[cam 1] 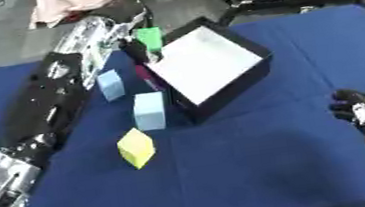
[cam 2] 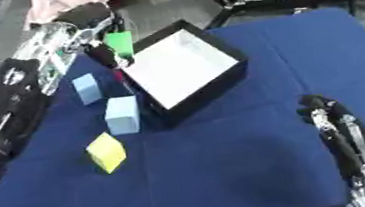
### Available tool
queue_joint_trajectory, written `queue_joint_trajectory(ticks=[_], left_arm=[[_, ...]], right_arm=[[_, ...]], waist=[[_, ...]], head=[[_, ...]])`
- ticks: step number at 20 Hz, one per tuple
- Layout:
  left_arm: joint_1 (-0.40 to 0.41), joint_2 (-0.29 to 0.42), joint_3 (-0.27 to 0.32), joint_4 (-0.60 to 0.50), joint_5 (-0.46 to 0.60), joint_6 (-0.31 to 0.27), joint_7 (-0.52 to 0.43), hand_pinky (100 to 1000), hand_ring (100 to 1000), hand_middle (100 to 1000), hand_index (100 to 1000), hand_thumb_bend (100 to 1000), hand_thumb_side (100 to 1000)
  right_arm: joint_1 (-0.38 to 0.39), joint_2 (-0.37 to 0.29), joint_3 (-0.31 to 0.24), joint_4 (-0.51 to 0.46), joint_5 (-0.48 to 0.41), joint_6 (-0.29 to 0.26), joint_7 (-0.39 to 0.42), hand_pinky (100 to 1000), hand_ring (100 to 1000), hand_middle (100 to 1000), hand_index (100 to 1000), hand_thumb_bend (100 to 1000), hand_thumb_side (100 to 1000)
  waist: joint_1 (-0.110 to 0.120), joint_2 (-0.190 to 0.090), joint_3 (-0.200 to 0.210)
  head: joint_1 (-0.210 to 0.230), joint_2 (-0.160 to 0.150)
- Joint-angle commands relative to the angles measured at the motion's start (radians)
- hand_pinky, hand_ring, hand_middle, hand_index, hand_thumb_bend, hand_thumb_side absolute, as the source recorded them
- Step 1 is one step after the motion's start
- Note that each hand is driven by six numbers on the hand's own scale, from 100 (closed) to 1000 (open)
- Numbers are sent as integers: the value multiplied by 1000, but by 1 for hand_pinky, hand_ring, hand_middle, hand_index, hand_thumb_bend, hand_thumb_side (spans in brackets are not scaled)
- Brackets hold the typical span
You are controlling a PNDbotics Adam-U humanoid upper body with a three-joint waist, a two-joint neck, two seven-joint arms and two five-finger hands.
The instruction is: Pick up objects on the table and place them in the box.
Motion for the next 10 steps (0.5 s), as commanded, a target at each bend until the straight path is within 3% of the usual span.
queue_joint_trajectory(ticks=[1,4,5,8,9,10], left_arm=[[-19,-30,3,27,-20,-4,60,671,461,427,570,462,354],[-11,-60,-5,47,-26,-10,94,676,469,436,581,482,366],[-8,-69,-9,52,-28,-13,102,702,510,488,649,528,389],[-1,-86,-19,64,-39,-19,116,738,573,562,744,619,435],[1,-87,-23,66,-43,-24,116,760,623,623,794,726,481],[2,-87,-26,67,-46,-29,113,768,643,647,810,766,499]], right_arm=[[-14,-4,2,-13,-5,-2,6,809,763,749,792,100,741],[-16,-2,4,-14,-6,-1,8,809,763,749,792,100,741],[-17,-1,4,-14,-6,-2,9,809,763,749,792,100,740],[-19,1,5,-14,-6,-2,10,809,763,749,792,100,740],[-19,1,5,-14,-6,-2,10,809,763,749,792,100,739],[-20,1,5,-15,-6,-2,10,809,763,749,792,100,739]], waist=[[-12,-11,-5],[-13,-10,-9],[-13,-10,-10],[-13,-10,-13],[-13,-10,-14],[-13,-10,-14]], head=[[5,-2],[7,-2],[8,-2],[9,-2],[9,-2],[9,-2]])
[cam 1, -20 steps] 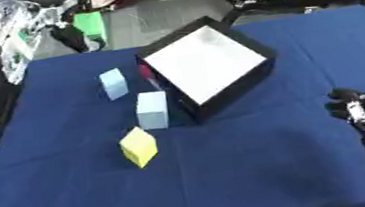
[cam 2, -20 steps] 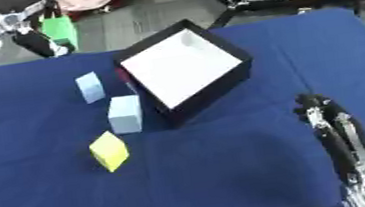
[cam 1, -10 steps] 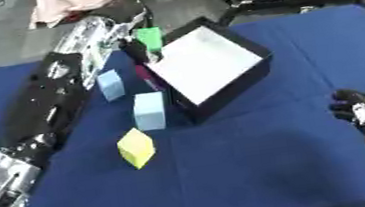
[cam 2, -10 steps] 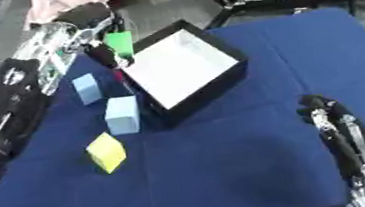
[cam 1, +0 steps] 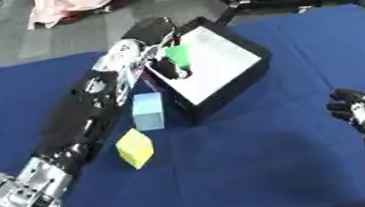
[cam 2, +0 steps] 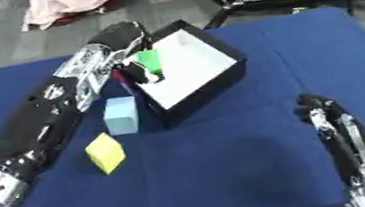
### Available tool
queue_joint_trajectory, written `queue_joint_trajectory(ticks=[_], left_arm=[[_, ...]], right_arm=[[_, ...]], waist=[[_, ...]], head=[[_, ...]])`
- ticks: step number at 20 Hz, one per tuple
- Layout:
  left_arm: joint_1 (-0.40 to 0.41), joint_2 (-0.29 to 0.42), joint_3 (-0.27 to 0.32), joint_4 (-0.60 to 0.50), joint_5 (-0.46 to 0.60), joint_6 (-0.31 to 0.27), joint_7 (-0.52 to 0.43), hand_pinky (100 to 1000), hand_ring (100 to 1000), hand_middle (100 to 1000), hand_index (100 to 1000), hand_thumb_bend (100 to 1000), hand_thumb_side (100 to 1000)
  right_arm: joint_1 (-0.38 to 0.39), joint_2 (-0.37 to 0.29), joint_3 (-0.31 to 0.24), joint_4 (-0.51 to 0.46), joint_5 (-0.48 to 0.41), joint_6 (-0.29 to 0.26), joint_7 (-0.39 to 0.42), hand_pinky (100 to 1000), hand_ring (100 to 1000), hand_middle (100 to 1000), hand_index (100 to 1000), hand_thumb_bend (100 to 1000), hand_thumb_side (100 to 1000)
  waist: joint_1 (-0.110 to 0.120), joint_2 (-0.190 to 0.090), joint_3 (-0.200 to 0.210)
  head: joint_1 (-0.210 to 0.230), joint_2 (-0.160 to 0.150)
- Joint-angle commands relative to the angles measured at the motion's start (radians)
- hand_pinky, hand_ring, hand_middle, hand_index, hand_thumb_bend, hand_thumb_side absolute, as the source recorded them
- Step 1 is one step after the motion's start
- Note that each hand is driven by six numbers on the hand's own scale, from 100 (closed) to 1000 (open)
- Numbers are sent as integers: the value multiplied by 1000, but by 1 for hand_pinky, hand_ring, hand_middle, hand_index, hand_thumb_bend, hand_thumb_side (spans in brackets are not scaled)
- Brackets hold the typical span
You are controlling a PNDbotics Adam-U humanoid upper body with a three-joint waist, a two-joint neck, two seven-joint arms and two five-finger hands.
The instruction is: Pick up objects on the table and place them in the box.
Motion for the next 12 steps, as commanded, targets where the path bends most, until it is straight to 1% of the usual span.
queue_joint_trajectory(ticks=[1,3,5,7,9,12], left_arm=[[-17,8,-8,-8,-15,-12,1,775,660,671,824,791,531],[-17,20,-11,-17,-17,-18,-11,789,691,709,846,824,575],[-20,41,-12,-35,-9,-23,-26,792,694,717,853,826,589],[-28,77,-13,-73,19,-26,-48,792,685,709,847,810,580],[-36,129,-16,-129,72,-28,-91,794,681,702,845,800,574],[-39,205,-10,-201,148,-15,-195,793,674,690,839,777,562]], right_arm=[[-12,0,-2,-15,-5,-2,2,809,763,749,792,100,739],[-11,0,-2,-14,-5,-2,1,809,763,749,792,100,739],[-11,0,-4,-14,-4,-2,0,809,763,749,792,100,737],[-10,-1,-7,-14,-3,-2,-3,809,763,749,792,100,736],[-9,-3,-10,-14,-2,-2,-6,809,763,749,792,100,736],[-5,-7,-12,-13,-1,-2,-9,808,763,749,792,100,737]], waist=[[-13,-10,-2],[-12,-10,0],[-12,-11,2],[-12,-12,7],[-10,-15,14],[-7,-18,23]], head=[[3,-2],[1,-2],[-1,-2],[-5,-2],[-10,-2],[-16,-2]])
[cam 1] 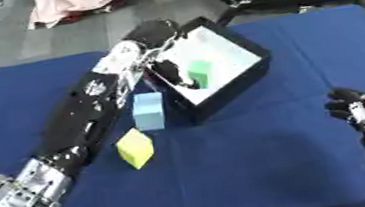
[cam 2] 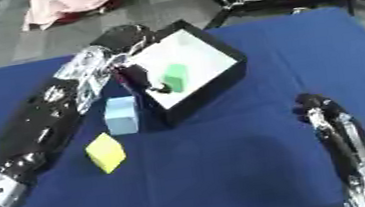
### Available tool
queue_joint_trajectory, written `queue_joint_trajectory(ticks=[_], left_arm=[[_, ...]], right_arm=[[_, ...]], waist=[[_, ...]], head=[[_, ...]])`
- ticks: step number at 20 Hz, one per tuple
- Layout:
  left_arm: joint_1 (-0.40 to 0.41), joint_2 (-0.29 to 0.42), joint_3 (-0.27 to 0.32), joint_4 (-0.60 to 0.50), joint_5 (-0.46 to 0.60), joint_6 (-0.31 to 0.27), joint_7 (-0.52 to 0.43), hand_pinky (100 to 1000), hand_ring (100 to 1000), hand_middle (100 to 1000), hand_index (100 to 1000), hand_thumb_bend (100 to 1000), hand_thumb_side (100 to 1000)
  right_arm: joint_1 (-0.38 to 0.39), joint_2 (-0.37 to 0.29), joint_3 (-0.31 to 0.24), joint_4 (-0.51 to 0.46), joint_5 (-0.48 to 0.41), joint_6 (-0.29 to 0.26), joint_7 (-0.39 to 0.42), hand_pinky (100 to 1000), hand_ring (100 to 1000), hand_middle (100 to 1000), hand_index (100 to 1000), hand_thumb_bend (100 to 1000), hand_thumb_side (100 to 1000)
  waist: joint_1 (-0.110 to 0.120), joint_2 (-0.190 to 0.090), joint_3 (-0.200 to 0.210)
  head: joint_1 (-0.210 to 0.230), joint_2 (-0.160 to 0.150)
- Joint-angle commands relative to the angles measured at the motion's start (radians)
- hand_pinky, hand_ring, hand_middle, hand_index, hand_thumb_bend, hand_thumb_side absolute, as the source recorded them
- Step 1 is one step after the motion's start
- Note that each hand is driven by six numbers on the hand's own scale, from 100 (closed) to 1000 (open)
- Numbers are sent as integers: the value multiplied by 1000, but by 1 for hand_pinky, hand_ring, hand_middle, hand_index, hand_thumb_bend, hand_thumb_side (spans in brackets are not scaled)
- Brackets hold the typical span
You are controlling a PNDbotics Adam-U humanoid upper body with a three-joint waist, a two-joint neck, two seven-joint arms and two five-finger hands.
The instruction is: Pick up objects on the table and place them in the box.
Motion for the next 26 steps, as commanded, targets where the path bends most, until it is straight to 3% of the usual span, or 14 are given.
queue_joint_trajectory(ticks=[1,4,8,15,19,26], left_arm=[[-28,97,14,-75,66,21,-108,793,672,690,840,771,555],[-26,136,56,-50,53,68,-177,791,669,685,837,749,533],[-15,135,110,82,-26,114,-186,784,669,686,837,717,502],[0,91,197,268,-152,183,-84,775,655,675,834,696,462],[9,78,216,316,-149,198,-20,772,641,656,816,672,444],[33,52,222,362,-115,197,9,760,613,617,784,623,422]], right_arm=[[-5,-14,-9,-13,0,-1,-5,808,763,749,792,100,736],[-4,-15,-10,-12,1,-1,-7,808,763,749,792,100,736],[-3,-15,-11,-12,1,-1,-8,808,763,749,792,100,737],[-5,-12,-11,-13,-1,-1,-9,808,763,748,792,100,738],[-6,-11,-10,-13,-2,-1,-9,808,763,748,792,100,739],[-8,-9,-9,-13,-3,-1,-8,808,763,748,792,100,739]], waist=[[-7,-19,5],[-7,-20,8],[-8,-19,8],[-12,-15,4],[-11,-14,4],[-13,-11,3]], head=[[-8,-2],[-12,-2],[-15,-2],[-15,-2],[-15,-2],[-15,-2]])
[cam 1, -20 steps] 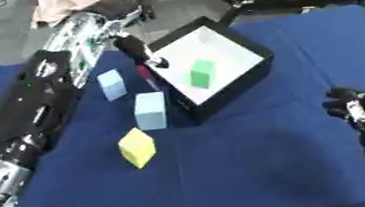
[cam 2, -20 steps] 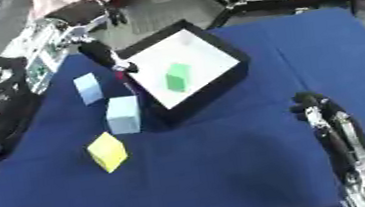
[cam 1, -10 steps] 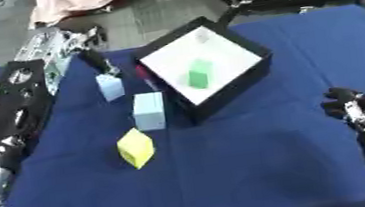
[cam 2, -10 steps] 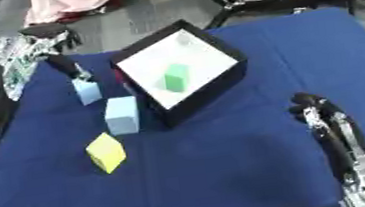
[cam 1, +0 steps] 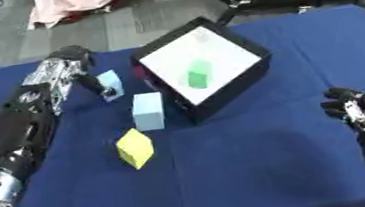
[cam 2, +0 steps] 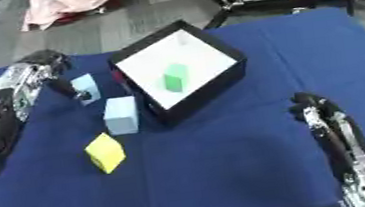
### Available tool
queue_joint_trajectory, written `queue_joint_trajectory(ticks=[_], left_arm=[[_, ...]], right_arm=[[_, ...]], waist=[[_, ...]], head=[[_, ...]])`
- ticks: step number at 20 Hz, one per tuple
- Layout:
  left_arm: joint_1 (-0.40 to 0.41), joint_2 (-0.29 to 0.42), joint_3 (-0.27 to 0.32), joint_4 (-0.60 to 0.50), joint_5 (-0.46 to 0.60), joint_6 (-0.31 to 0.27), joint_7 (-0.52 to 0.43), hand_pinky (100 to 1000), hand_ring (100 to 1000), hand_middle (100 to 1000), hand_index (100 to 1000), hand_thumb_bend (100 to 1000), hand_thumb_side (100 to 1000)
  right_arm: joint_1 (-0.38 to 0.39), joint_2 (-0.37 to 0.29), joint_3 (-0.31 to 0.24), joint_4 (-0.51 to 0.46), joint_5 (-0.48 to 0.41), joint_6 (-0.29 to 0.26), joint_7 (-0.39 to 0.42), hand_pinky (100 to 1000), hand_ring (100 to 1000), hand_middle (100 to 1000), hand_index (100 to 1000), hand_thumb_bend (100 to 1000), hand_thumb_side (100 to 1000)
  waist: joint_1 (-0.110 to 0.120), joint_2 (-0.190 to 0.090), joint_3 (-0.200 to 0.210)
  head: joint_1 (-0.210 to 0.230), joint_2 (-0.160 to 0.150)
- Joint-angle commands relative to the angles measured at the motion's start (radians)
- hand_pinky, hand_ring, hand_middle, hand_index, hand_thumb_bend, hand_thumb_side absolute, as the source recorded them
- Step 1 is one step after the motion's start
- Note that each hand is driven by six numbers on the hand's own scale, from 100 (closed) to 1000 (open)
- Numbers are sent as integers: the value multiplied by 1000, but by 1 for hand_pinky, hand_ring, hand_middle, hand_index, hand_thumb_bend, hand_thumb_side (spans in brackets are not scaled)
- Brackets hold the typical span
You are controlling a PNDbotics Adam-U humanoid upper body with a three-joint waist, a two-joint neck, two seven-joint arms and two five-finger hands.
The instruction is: Pick up objects on the table and place them in the box.
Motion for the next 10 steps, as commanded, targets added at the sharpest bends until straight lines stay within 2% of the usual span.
queue_joint_trajectory(ticks=[1,2,5,8,10], left_arm=[[-10,4,11,8,13,1,14,760,613,617,784,623,422],[-6,2,12,12,14,2,18,746,587,587,759,560,395],[1,-2,14,15,15,8,51,690,509,497,675,463,362],[2,-1,17,7,25,20,114,649,448,418,592,427,347],[-1,5,13,-3,40,19,149,646,437,404,577,431,348]], right_arm=[[-12,-9,-6,-15,-3,0,-3,808,763,748,792,100,739],[-13,-9,-6,-15,-3,0,-3,808,763,748,792,100,739],[-13,-9,-6,-15,-3,0,-3,808,763,748,792,100,740],[-13,-9,-5,-15,-3,0,-3,808,763,748,792,100,738],[-13,-9,-6,-15,-3,0,-3,808,763,748,792,100,737]], waist=[[-13,-10,-2],[-13,-10,-2],[-13,-9,-2],[-13,-10,-1],[-14,-10,-1]], head=[[-2,-2],[-2,-2],[-3,-2],[-3,-2],[-4,-2]])
